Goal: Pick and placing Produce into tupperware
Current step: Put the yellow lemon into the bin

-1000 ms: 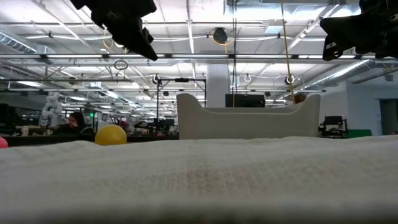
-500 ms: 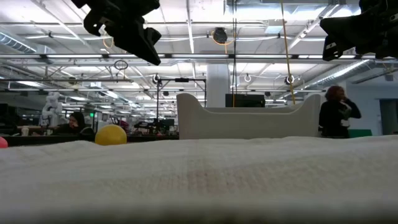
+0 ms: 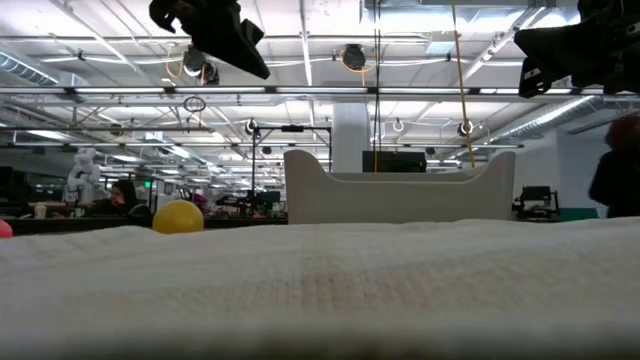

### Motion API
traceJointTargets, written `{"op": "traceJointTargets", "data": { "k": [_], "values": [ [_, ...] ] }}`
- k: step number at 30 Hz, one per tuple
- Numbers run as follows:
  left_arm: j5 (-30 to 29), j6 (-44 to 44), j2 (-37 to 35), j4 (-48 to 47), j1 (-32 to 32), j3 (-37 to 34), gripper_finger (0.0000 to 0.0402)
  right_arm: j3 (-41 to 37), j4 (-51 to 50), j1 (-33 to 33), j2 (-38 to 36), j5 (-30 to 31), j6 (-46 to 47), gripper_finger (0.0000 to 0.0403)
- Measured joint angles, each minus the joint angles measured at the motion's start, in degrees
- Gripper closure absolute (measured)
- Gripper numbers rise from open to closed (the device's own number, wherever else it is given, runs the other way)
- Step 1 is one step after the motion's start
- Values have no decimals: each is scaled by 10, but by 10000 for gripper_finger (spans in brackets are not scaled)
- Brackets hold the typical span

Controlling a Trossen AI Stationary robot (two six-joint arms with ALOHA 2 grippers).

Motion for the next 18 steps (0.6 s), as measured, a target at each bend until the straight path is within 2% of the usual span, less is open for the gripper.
{"op": "traceJointTargets", "data": {
  "k": [6, 9, 13, 18],
  "values": [
    [5, 89, 4, -41, -13, 0, 380, 0, -1, 0, 0, 0, 3, 403],
    [32, 120, 14, -52, -22, -1, 380, 0, -2, 0, 0, 0, 4, 403],
    [73, 142, 23, -57, -36, 1, 380, 0, -3, 0, 0, 0, 4, 403],
    [79, 114, 34, -70, -48, 1, 380, 0, -4, 0, 1, 0, 4, 403]
  ]
}}
